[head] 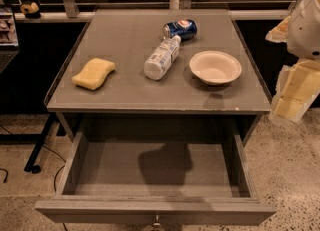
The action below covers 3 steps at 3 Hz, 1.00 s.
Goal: Close top drawer
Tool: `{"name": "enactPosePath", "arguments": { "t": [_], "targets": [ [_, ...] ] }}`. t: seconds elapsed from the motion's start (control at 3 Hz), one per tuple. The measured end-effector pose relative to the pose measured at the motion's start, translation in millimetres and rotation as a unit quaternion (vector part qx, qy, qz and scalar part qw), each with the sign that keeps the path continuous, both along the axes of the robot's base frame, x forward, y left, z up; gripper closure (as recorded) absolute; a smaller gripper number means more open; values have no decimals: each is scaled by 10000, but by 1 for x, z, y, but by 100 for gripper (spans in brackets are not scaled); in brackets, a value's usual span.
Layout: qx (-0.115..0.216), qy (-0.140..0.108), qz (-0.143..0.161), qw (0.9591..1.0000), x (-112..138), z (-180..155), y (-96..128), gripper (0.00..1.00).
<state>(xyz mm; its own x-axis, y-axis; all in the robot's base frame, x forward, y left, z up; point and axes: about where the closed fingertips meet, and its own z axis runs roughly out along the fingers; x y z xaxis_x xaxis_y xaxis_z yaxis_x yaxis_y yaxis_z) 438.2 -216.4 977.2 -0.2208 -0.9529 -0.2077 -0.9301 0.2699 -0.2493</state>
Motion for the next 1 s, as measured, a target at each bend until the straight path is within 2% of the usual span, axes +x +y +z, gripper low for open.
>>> {"name": "enactPosePath", "arguments": {
  "t": [0.33, 0.67, 1.0],
  "targets": [
    [24, -78, -47, 10000, -1, 0, 0, 0],
    [238, -221, -324, 9989, -10, -12, -7, 0],
    [636, -268, -430, 9967, -21, -32, -15, 0]
  ]
}}
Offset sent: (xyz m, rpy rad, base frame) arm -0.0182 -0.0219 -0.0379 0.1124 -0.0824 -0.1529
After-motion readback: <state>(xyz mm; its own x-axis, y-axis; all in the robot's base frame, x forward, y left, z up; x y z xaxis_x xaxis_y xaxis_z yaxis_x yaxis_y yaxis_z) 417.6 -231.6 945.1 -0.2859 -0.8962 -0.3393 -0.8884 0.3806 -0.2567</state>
